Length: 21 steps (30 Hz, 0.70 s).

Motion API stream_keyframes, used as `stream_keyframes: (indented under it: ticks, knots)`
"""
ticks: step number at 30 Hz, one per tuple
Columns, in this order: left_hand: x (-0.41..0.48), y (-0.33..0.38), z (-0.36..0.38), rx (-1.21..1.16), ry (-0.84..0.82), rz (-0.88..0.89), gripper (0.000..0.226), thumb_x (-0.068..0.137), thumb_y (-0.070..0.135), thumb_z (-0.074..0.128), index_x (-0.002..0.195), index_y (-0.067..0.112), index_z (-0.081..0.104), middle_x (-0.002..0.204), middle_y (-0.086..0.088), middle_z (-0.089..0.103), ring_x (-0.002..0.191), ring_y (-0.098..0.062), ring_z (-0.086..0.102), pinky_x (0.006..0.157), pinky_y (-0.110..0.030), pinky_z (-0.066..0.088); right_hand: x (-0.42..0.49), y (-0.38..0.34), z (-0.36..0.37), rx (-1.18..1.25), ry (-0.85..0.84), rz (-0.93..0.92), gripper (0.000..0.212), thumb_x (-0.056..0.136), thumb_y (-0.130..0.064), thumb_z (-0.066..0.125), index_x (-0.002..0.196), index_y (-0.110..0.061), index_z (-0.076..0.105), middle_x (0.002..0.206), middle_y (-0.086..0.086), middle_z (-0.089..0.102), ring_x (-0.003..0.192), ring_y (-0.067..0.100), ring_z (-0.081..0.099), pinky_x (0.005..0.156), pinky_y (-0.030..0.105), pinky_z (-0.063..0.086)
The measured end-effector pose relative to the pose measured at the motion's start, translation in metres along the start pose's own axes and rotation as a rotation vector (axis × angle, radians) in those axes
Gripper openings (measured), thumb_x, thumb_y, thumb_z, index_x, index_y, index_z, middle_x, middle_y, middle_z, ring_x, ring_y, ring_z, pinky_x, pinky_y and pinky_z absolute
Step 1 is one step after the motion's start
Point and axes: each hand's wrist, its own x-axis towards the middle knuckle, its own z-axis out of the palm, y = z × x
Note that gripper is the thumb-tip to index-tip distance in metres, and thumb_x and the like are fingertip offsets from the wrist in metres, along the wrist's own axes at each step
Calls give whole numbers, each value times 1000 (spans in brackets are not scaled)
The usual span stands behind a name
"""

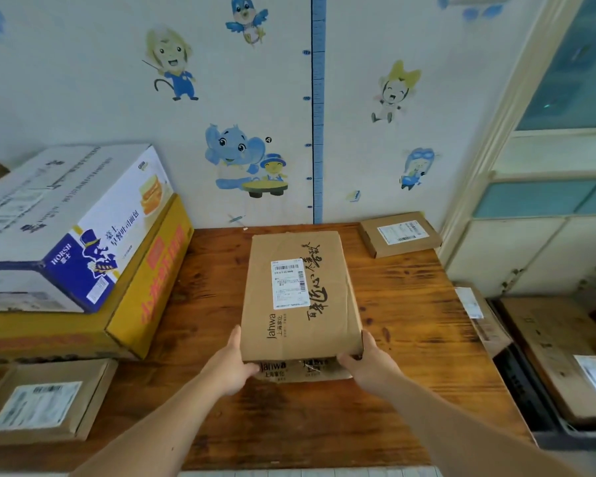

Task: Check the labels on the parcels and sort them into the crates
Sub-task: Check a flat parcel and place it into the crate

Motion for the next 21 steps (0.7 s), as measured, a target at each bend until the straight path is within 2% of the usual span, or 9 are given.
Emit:
stream_keyframes:
  ticks: [5,11,14,17,21]
  knots:
    - [-1,-3,0,-20,-5,-1,94,95,29,62,157,24,-9,155,-7,39,135,-26,46,111,-39,39,0,-1,0,2,15,-5,82,96,-51,51,157,-24,5,135,2,55,83,9,58,58,20,47]
    - [-5,-4,-2,-8,-37,11,95,94,32,62,157,24,-10,151,-6,44,129,-25,51,103,-35,42,-3,1,2,-41,37,-5,71,96,-53,50,152,-20,20,126,0,59,87,11,60,65,22,51]
    - [-10,-7,-2,-1,-55,37,92,90,37,64,157,22,3,146,-3,49,124,-22,53,99,-33,46,-9,3,1,-88,56,8,61,96,-58,44,142,-19,31,110,-4,61,82,10,62,60,23,52]
    - [-15,-9,-10,10,-93,23,82,90,52,59,153,17,21,150,-3,44,129,-21,50,100,-32,44,-16,10,-1,-193,121,15,52,96,-63,36,129,-23,40,93,-9,63,76,8,64,58,25,54]
    - [-16,-12,-21,122,-147,12,73,93,61,48,147,13,36,149,-4,44,127,-20,50,100,-33,45,-23,15,-5,-363,134,0,55,94,-70,26,114,-25,50,85,-11,63,73,5,62,65,25,58]
